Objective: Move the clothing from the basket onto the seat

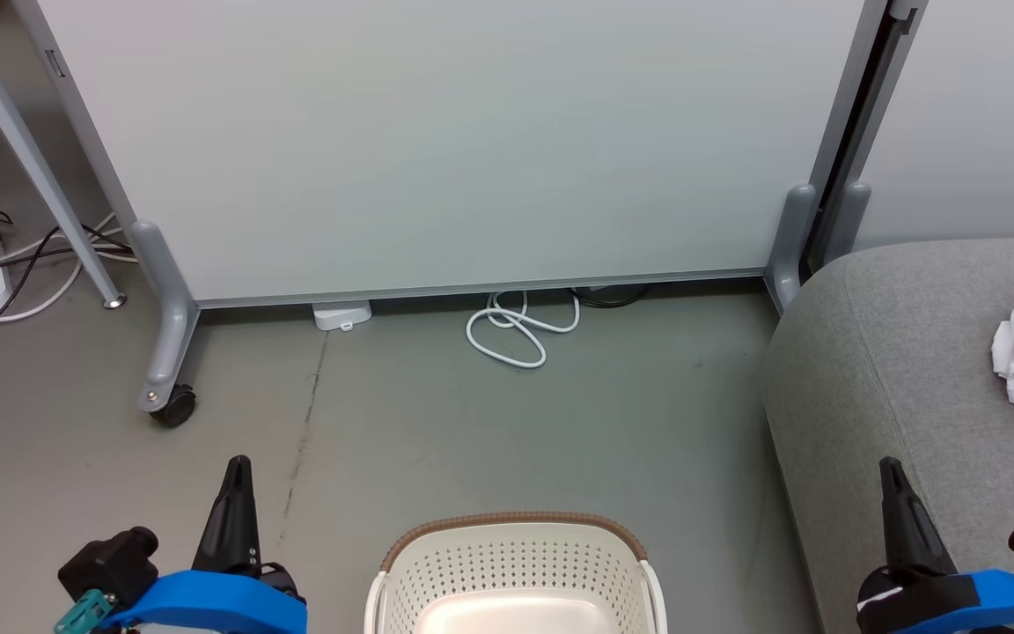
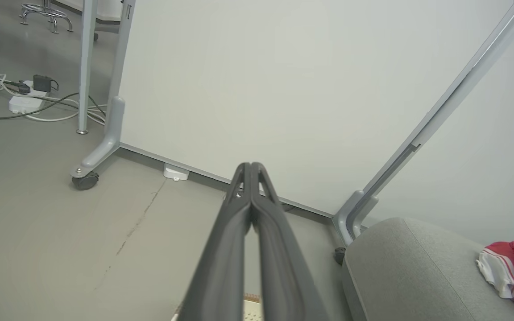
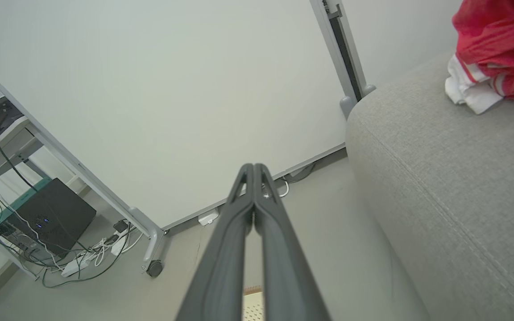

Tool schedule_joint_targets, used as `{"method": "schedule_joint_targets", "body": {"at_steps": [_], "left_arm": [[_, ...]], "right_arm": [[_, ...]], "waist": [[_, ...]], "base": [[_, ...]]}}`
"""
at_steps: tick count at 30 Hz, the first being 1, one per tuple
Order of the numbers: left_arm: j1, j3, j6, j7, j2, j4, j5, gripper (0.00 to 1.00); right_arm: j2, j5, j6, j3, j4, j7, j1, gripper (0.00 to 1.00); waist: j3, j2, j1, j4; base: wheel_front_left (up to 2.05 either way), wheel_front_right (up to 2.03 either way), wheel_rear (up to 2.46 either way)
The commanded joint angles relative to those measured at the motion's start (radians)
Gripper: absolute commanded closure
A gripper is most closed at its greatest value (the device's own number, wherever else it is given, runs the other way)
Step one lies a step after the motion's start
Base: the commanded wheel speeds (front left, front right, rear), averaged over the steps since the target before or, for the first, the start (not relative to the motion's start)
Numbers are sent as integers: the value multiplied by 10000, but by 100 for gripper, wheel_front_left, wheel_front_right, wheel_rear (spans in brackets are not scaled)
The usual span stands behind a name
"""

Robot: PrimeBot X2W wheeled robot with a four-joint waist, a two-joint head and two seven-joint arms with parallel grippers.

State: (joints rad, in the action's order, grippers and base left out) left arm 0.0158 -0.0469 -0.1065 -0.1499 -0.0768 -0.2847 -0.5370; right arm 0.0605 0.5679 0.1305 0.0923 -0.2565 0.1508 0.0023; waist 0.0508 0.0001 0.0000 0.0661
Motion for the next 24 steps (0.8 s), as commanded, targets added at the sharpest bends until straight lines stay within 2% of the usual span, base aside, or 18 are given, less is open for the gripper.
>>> {"method": "schedule_joint_targets", "body": {"at_steps": [1, 24], "left_arm": [[348, 92, -37, 61, -9, 182, -342, 100], [574, 584, -113, 881, 75, 269, -3645, 100]], "right_arm": [[13, 370, 1, 31, 174, -61, -367, 100], [-23, 3566, 2, 91, 173, -886, -633, 100]], "waist": [[-6, -1, 0, -7], [-127, -1, 0, -156]], "base": [[0, 0, 0], [0, 0, 0]]}}
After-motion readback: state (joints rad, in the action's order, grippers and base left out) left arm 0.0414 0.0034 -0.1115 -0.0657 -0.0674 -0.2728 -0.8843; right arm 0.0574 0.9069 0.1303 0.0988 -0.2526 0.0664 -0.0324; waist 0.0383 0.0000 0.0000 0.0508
